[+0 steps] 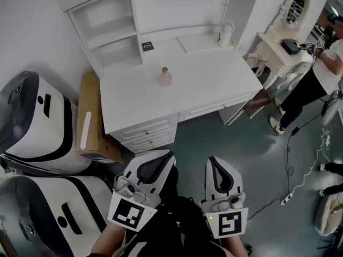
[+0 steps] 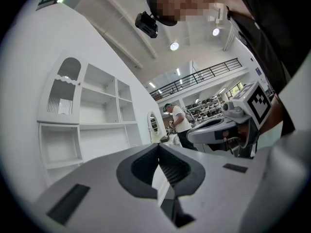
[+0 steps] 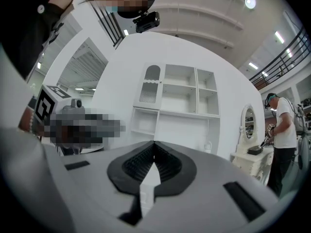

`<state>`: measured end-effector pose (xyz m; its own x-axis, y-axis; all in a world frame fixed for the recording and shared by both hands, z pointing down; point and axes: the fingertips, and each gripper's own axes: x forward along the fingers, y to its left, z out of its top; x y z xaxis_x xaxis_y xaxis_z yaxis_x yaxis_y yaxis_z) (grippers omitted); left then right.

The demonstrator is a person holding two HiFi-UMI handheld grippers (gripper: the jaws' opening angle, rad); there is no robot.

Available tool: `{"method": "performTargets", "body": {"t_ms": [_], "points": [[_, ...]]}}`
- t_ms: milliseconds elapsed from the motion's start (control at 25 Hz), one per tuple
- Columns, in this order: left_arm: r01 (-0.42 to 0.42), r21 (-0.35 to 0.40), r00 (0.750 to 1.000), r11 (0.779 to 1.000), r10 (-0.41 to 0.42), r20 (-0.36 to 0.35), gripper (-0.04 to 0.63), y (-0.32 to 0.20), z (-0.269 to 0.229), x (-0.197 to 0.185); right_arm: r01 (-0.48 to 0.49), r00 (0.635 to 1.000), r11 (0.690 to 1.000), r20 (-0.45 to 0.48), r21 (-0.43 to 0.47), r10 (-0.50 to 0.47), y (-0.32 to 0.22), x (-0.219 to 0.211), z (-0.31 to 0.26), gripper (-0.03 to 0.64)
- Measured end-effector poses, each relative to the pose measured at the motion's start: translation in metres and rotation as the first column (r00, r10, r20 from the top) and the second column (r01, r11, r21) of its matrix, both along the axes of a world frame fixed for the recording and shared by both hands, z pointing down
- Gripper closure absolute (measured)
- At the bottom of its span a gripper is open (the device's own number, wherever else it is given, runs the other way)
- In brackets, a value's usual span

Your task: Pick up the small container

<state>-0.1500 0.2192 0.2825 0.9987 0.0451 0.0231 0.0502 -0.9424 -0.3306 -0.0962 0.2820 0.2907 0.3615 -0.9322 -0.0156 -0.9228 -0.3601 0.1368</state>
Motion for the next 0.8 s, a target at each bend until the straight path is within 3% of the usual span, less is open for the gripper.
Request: {"method": "performTargets", "body": {"t_ms": [800], "points": [[0.012,0.002,1.000,1.000,-0.012,0.009,0.595,-0.105,-0.004,0.107,0.039,0.999,0.999,-0.010,-0.034,-0.039,-0.110,0.100,-0.006,0.617]]}}
